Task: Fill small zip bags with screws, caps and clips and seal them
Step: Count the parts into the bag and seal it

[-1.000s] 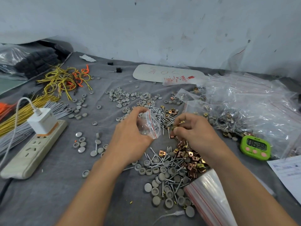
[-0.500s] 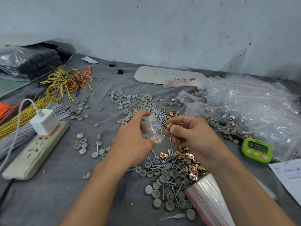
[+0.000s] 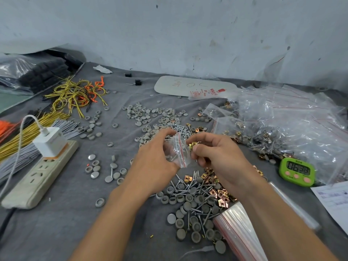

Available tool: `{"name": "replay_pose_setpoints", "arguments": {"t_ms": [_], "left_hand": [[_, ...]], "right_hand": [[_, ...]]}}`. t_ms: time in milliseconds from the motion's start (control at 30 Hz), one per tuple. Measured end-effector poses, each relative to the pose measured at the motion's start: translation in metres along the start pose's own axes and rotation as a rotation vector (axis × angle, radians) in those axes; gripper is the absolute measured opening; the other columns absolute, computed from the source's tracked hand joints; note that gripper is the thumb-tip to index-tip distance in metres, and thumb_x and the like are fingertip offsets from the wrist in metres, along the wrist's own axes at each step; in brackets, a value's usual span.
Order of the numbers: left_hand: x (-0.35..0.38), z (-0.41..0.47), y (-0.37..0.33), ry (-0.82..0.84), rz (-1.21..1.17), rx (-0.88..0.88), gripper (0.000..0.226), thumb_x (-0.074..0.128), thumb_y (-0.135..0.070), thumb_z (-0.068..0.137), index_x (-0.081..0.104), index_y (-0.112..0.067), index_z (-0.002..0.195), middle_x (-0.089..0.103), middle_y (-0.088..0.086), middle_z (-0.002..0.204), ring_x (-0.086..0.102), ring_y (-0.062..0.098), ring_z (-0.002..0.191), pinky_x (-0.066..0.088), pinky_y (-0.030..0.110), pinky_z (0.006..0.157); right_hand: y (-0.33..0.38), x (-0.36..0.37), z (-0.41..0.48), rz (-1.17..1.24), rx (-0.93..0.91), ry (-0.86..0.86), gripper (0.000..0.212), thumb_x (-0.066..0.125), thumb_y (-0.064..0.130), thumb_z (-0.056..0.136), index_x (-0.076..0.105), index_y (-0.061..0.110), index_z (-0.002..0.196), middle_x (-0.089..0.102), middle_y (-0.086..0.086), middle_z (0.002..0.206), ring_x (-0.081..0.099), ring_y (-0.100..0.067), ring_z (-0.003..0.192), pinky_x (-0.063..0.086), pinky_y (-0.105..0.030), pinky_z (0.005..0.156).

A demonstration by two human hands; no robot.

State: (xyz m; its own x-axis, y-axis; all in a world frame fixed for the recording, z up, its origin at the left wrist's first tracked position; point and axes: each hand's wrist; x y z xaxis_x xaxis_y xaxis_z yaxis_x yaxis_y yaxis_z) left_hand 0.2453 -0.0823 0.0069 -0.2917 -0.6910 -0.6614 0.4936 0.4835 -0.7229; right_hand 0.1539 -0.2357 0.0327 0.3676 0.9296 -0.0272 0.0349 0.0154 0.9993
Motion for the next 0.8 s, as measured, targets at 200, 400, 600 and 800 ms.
{"name": "replay_pose_setpoints", "arguments": {"t_ms": [200, 400, 600, 800], "left_hand": [[0.0005, 0.0001, 0.0013, -0.001, 0.016, -0.014, 0.07, 0.08, -0.031, 0.076, 0.042, -0.057, 0.129, 0.064, -0.017, 0.091, 0.059, -0.007, 0.079, 0.04, 0.017, 0.059], [-0.0005, -0.0008, 0.0008, 0.0, 0.026, -0.008, 0.071, 0.078, -0.03, 0.074, 0.042, -0.058, 0.128, 0.061, -0.019, 0.088, 0.058, -0.007, 0.075, 0.038, 0.018, 0.059], [0.0, -0.0008, 0.0008, 0.014, 0.033, -0.003, 0.072, 0.078, -0.026, 0.074, 0.042, -0.056, 0.129, 0.059, -0.019, 0.088, 0.054, -0.017, 0.083, 0.038, 0.017, 0.057], [0.0002, -0.0008, 0.0001, 0.014, 0.052, 0.01, 0.069, 0.081, -0.034, 0.076, 0.042, -0.054, 0.13, 0.06, -0.018, 0.089, 0.059, -0.004, 0.077, 0.04, 0.018, 0.062]], "right_hand": [[-0.0003, 0.0018, 0.0017, 0.082, 0.001, 0.006, 0.019, 0.053, -0.005, 0.099, 0.064, 0.009, 0.105, 0.068, -0.008, 0.07, 0.048, -0.013, 0.051, 0.041, -0.023, 0.053], [-0.0022, 0.004, 0.0021, -0.005, -0.04, 0.016, 0.015, 0.053, 0.0, 0.102, 0.064, 0.01, 0.099, 0.069, -0.005, 0.068, 0.048, -0.012, 0.048, 0.042, -0.019, 0.049], [-0.0052, 0.0072, 0.004, -0.104, -0.043, 0.005, 0.016, 0.052, 0.006, 0.103, 0.065, 0.01, 0.095, 0.067, -0.003, 0.064, 0.047, -0.011, 0.048, 0.04, -0.02, 0.048], [-0.0056, 0.0079, 0.0035, -0.158, -0.075, 0.007, 0.014, 0.059, 0.007, 0.099, 0.071, 0.012, 0.093, 0.07, -0.004, 0.065, 0.048, -0.009, 0.049, 0.041, -0.018, 0.048]]}}
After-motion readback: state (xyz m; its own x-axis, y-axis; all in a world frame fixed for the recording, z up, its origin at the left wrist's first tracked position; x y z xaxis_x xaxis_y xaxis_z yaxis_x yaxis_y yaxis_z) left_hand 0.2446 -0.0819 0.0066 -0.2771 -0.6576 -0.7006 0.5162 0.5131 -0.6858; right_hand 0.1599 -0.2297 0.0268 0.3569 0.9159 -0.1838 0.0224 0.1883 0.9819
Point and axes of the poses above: each hand's wrist, its own z-axis towards the middle knuckle, its own x-axis out of the palm, y = z × x
